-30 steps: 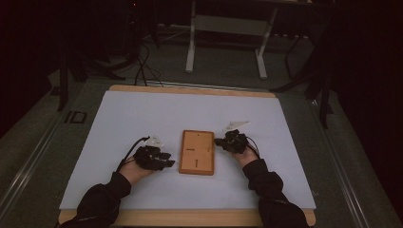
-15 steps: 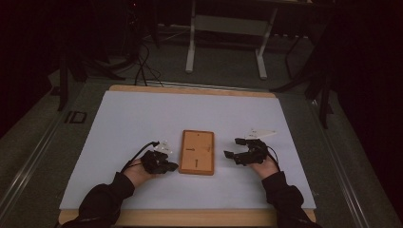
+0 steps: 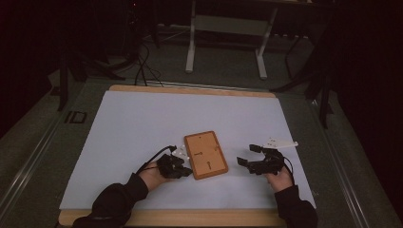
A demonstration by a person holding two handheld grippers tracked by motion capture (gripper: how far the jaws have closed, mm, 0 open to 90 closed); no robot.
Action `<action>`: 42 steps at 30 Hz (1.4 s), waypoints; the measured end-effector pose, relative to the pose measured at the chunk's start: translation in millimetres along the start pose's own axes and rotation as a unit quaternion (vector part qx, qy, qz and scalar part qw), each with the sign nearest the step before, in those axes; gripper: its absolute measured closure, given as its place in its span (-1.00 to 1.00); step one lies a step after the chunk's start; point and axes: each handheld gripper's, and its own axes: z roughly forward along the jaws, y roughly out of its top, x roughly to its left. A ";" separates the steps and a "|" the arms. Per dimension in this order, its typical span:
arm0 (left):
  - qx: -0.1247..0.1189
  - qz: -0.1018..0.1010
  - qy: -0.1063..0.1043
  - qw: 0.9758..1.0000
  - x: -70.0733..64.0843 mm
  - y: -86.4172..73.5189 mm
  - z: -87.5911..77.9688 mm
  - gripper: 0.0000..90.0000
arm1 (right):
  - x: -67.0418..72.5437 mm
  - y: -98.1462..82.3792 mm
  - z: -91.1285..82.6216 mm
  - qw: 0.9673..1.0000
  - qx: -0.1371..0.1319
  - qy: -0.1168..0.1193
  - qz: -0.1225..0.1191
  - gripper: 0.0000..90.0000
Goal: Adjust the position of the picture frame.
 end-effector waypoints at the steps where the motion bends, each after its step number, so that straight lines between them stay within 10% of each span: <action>1: 0.000 0.000 0.000 1.000 0.0 0.0 0.0 1.00 | 0.0 0.0 0.0 1.000 0.000 0.000 0.000 -0.66; 15: -0.003 0.021 -0.014 1.000 -28.2 49.5 43.3 1.00 | -1.8 -11.9 -12.2 1.000 -0.015 -0.009 0.012 -0.66; 21: 0.000 0.029 -0.017 0.999 -29.6 52.0 35.1 1.00 | 0.3 -12.6 -11.7 1.000 -0.014 -0.002 0.009 -0.65; 30: -0.015 0.006 0.028 0.999 10.6 66.0 8.8 1.00 | 8.2 -15.4 -21.3 1.000 -0.025 0.002 0.008 -0.65; 42: -0.029 -0.009 0.071 0.997 56.1 112.1 29.9 1.00 | 15.9 -23.5 -19.1 1.000 -0.020 0.002 -0.008 -0.65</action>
